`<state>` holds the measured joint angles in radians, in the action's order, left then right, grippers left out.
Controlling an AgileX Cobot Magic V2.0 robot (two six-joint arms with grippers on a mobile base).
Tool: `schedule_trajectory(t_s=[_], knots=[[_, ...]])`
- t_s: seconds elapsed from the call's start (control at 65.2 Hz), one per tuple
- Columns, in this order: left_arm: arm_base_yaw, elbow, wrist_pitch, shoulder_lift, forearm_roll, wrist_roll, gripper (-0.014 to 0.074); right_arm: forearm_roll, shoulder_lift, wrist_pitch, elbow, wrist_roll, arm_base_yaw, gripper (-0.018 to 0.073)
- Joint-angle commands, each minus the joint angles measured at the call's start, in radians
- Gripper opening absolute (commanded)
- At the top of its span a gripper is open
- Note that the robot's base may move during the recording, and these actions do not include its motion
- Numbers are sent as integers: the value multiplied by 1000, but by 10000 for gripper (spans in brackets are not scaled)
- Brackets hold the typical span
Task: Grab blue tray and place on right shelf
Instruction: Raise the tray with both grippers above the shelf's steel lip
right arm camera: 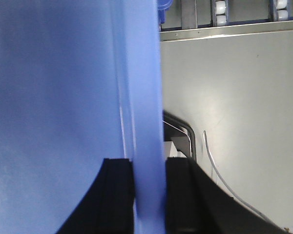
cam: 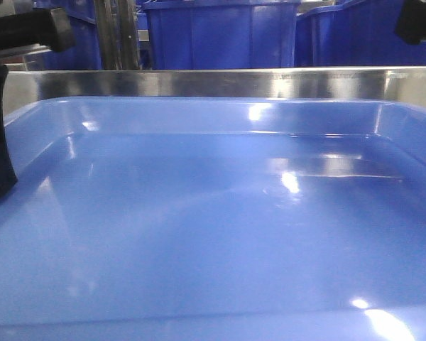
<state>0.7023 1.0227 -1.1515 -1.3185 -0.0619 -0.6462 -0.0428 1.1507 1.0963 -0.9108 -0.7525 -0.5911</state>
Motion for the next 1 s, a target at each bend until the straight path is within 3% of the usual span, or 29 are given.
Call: schedule_trajectory(t_s=[0.0,0.338,0.46,0.736,0.982], knots=[[10,24,-25,25,6,-2,-48,-16,-23,-41,-29,-12,1,194],[10,44,16,25,28,-2,-48,-15,-24,-20,-55,-12,1,194],[10,97,36,40,35,-2,-48,-26,-25,16,-131,11,1,194],[-7,274,42,30,129,2,-48,-34,9,29,-347,74,2,194],[-95,475,84,-106,129,121,-48,-35,193,27,-599,147,52,194]])
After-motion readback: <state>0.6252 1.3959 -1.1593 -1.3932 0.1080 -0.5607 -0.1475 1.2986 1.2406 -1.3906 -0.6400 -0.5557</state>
